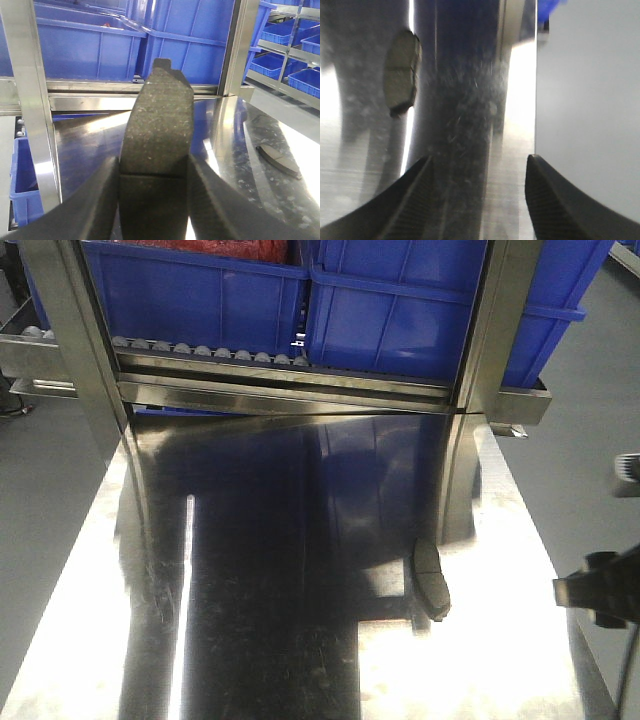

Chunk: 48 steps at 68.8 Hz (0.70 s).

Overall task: Move and align brake pads A on conveyor
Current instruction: 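Move the right gripper toward the brake pad nearest it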

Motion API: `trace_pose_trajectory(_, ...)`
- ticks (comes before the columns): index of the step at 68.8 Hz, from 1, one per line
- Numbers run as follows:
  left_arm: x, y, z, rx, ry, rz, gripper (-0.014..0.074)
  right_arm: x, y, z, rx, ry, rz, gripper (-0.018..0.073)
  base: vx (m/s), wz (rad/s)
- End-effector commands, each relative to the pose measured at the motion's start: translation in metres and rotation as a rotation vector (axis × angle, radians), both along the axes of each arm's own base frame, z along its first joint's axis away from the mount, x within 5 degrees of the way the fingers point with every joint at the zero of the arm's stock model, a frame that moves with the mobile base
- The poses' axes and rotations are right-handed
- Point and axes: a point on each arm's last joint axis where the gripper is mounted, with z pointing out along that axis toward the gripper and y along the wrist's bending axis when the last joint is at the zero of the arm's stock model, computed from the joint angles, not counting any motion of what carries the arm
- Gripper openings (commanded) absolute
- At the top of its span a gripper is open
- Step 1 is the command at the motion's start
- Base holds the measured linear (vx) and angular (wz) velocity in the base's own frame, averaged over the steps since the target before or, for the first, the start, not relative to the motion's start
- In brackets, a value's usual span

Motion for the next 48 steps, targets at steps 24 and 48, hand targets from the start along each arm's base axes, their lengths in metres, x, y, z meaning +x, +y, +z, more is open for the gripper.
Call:
trace_pose_trajectory(24,-0.001,-0.001,0.016,-0.041,-0.104,-0.025,-0.0006,0.086,0.019,-0.03,0.071,0.224,-0.066,0.0419,0.0,0.0)
trace_pose_trajectory(48,-0.001,-0.001,0.016,-0.041,-0.104,-0.025,-0.0006,0.123,0.042,-0.038,0.081,0.307,-0.025,0.0439,0.0,0.0)
